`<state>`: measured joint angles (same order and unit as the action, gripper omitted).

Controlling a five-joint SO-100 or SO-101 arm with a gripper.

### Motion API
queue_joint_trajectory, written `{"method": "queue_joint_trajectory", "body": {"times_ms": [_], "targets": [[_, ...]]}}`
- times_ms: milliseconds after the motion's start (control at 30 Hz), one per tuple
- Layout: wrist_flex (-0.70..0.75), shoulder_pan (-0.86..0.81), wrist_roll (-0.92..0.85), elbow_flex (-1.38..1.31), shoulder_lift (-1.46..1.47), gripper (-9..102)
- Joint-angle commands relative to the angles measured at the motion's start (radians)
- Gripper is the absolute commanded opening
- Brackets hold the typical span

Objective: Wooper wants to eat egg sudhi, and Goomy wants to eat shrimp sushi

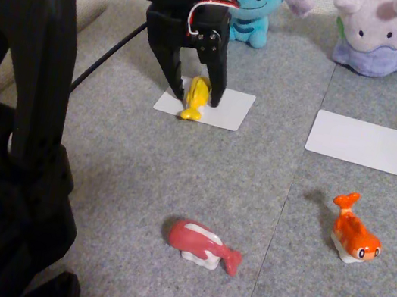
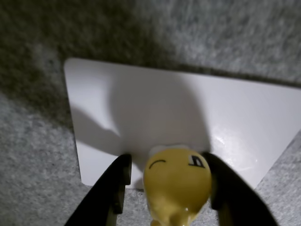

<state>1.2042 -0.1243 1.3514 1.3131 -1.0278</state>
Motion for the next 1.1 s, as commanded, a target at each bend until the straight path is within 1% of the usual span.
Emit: {"method": "queue_joint_trajectory", "body": {"times_ms": [0, 167, 267, 467, 600, 700, 800, 933, 1067], "targets": [[-0.012, -0.012, 0.003, -0.023, -0.011, 23], [-0.012, -0.012, 0.012, -0.023, -0.133, 25], [0.020, -0.012, 0.021, -0.023, -0.258, 25], [0.158, -0.014, -0.009, -0.023, -0.486, 25], [0.296, -0.035, -0.066, -0.023, -0.629, 25], [0.388, -0.121, -0.169, -0.011, -0.707, 25], [0.476, -0.287, -0.319, -0.008, -0.726, 25], [0.491, -0.495, -0.647, -0.008, -0.689, 25], [0.486, -0.663, -0.917, -0.008, -0.615, 25]]}}
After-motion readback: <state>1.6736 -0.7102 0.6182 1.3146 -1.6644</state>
